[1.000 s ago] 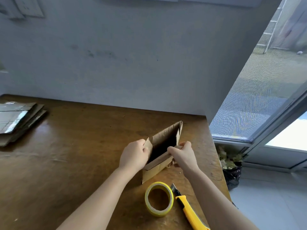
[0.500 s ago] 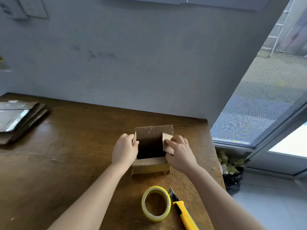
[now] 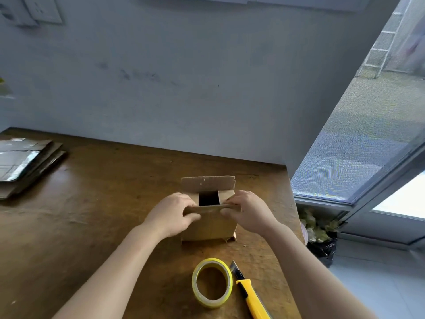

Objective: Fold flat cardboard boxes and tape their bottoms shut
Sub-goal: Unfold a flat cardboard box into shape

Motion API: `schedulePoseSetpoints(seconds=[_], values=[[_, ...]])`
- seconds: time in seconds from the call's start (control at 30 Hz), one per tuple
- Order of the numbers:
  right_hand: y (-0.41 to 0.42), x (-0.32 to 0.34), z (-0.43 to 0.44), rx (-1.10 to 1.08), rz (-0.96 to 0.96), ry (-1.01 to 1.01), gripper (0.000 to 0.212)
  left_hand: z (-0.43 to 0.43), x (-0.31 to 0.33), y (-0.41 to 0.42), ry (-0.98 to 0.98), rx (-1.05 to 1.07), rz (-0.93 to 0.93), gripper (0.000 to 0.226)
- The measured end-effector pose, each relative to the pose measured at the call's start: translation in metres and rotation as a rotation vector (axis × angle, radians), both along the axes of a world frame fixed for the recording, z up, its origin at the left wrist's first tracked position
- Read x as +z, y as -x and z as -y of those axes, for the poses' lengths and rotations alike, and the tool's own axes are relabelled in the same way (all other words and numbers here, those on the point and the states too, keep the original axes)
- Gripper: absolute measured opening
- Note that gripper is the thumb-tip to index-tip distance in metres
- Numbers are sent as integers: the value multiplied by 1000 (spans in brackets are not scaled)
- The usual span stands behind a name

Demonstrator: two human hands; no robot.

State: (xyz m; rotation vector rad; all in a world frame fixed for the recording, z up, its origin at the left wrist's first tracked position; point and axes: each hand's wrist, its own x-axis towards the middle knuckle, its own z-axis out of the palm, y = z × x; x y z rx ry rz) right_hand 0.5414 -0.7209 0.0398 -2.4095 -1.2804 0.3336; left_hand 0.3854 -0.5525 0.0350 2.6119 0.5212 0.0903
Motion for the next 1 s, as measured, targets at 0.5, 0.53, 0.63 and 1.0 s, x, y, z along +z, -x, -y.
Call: schedulePoseSetpoints(seconds=[0.5, 0.53, 0.63, 1.0], values=[[6, -6, -15, -70, 216, 27, 40, -5, -17, -12, -41, 148, 246, 25], [6, -9, -15, -35, 193, 22, 35, -5, -18, -11, -33, 143, 261, 23], [6, -16, -15, -21, 166, -23, 29, -3, -22, -9, -47, 138, 300, 23], [9, -28, -11, -69, 112, -125, 28, 64, -44, 5, -392, -396, 311, 7]])
